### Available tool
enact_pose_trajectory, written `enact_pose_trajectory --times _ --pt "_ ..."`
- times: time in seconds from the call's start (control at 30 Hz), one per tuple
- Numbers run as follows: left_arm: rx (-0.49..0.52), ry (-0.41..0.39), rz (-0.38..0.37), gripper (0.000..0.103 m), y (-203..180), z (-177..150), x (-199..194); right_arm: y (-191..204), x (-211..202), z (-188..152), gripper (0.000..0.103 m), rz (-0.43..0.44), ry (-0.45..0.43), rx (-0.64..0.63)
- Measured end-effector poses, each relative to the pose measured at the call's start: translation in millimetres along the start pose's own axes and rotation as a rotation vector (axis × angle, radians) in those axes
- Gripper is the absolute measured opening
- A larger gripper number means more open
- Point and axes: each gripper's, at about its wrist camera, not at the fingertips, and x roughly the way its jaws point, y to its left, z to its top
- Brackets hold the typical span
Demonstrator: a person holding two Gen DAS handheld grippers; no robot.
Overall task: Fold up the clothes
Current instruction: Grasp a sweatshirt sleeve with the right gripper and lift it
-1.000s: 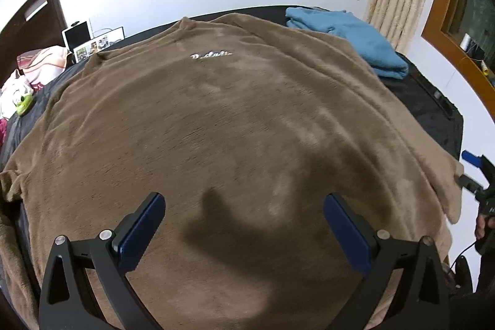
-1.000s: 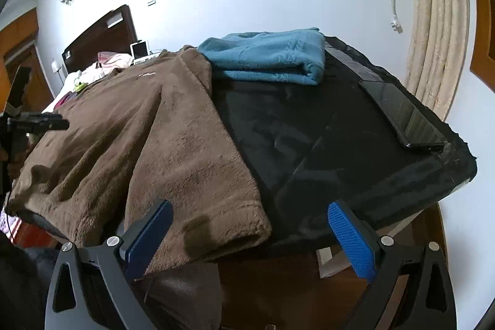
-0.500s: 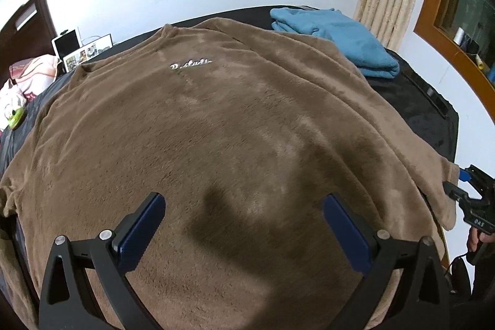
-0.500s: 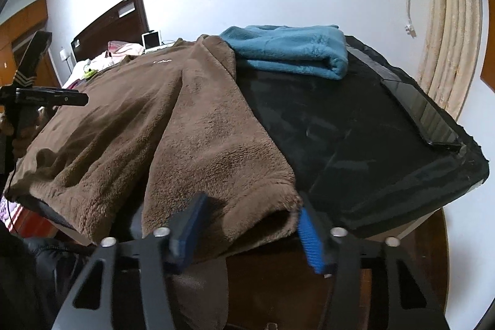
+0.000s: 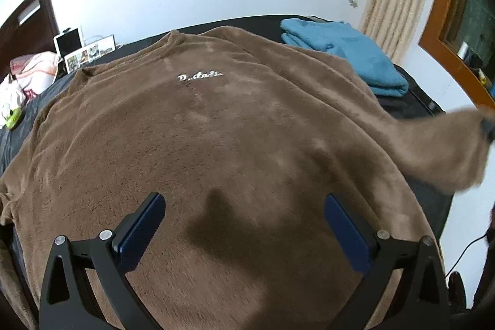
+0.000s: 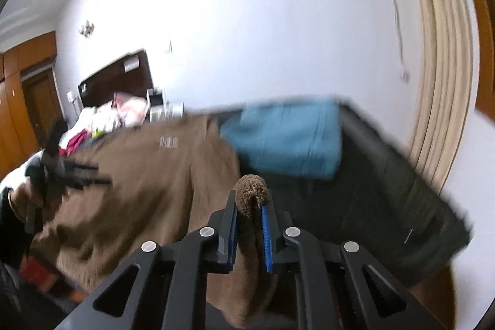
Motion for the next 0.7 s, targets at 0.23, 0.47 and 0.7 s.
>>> enact_pose_trajectory --times 0.23,0.47,0.7 --pt "-0.069 0.018 -0.011 0.103 21.5 -3.3 19.6 -5.7 -19.2 89.5 0.013 -0.191 -0.21 -0.108" --pt "-0.102 0.033 -0.039 0.103 34.0 -22.8 29.4 -27.1 10.6 172.3 0.013 -0.36 -0.293 -0.078" --pt "-0.14 0.022 -0.071 0.103 47.3 -32.0 24.3 -19.4 56.2 209.4 0.013 -0.299 -0.238 -0.007"
